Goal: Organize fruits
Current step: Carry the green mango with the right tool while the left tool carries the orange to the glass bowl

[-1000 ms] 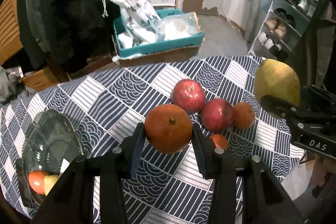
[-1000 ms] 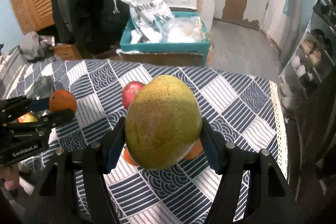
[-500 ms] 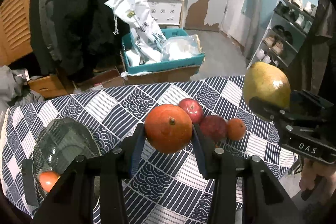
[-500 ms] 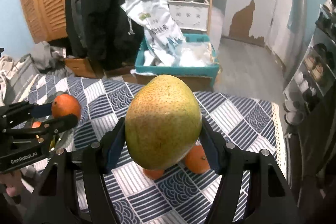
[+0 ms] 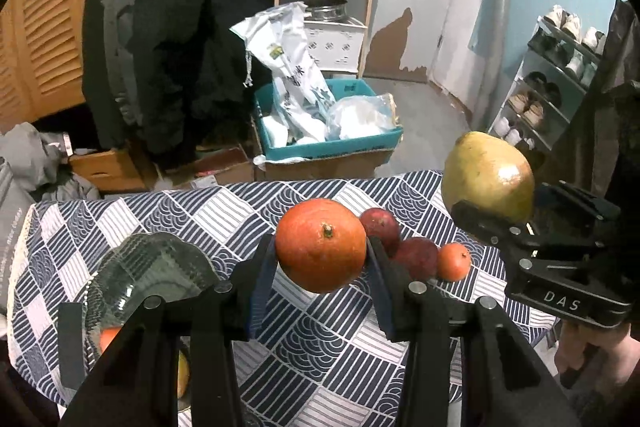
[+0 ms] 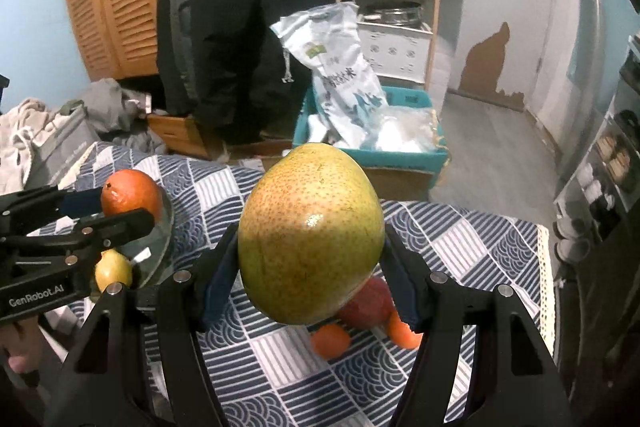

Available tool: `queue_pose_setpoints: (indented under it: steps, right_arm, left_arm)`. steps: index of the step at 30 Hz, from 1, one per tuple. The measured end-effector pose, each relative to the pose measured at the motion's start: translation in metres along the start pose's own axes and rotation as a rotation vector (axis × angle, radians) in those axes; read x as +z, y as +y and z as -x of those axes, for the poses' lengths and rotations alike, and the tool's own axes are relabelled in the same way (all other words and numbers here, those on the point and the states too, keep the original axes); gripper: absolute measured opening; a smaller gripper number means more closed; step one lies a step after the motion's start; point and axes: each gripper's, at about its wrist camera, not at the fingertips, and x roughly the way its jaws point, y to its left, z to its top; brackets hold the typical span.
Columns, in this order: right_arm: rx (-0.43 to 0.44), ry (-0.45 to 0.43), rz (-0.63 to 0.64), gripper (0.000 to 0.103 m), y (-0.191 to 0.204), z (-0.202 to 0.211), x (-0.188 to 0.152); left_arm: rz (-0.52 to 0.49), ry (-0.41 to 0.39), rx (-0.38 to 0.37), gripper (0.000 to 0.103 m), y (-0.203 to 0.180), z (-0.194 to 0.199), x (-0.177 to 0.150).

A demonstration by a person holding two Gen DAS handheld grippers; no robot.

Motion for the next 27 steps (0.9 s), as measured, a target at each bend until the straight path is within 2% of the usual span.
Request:
queue_pose_setpoints:
  steps: [13, 27]
  right_arm:
    - [0.065, 0.0, 0.055, 0.068, 0.045, -0.01, 0.02]
    - [0.15, 0.056, 0.108, 0.068, 0.096, -0.049, 0.029]
  left_arm:
    - [0.068, -0.007, 0.041, 0.045, 0.045, 0.011, -0.005]
    - [0.161, 0.012, 0.113, 0.045, 0.103, 0.012, -0.019]
